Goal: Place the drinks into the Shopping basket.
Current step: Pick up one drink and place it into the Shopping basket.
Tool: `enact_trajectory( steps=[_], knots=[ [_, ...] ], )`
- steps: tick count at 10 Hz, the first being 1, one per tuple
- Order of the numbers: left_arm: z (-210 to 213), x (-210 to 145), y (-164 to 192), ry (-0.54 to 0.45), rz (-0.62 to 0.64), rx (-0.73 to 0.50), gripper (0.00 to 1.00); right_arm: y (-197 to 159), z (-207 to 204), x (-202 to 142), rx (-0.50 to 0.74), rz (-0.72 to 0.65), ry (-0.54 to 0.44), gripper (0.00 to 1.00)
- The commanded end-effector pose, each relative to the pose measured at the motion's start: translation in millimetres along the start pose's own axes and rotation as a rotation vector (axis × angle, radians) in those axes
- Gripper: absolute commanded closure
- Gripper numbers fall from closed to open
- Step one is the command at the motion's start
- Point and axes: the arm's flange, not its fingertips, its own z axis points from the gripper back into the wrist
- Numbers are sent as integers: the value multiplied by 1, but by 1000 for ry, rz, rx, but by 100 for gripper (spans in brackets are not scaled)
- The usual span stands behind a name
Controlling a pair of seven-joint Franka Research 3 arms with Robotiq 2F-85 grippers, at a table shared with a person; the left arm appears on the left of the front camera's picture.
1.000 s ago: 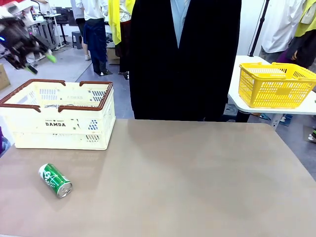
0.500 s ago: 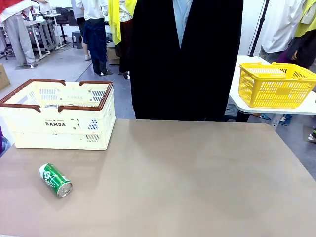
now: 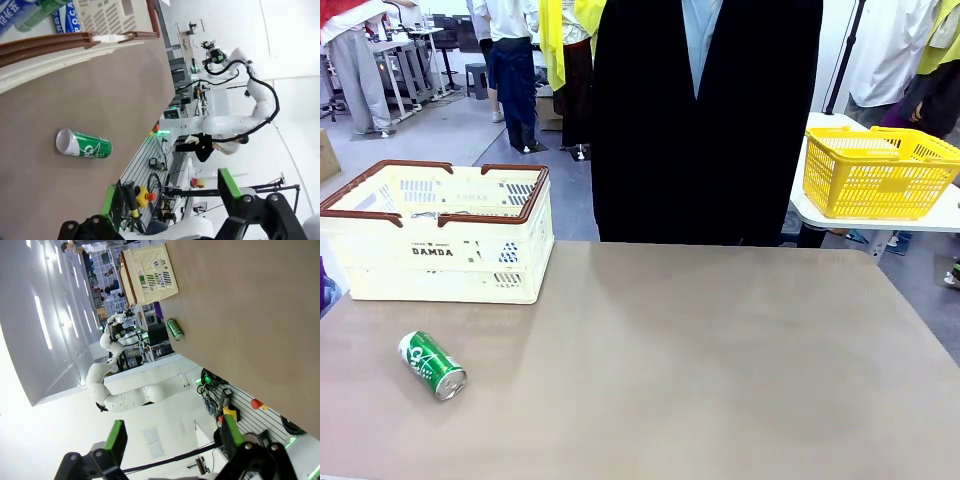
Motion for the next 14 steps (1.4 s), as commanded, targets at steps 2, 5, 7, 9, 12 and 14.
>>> enact_trajectory(
  steps=[2,5,7,9,12,14],
  knots=[
    [8,-5,-27,-7,6,6,0,3,2,-3,-9,-12,13,0],
    [8,-5,-27,-7,6,6,0,3,2,-3,-9,-12,13,0],
    [8,-5,-27,-7,6,6,0,3,2,-3,-9,-12,13,0],
    [-17,-18,-72,80,-124,77,0,3,2,-3,-9,-12,13,0],
    [-117,-71,-131,190,-286,473,0,3,2,-3,-9,-12,13,0],
    [-185,-90,-115,270,-237,711,0,3,2,-3,-9,-12,13,0]
  ],
)
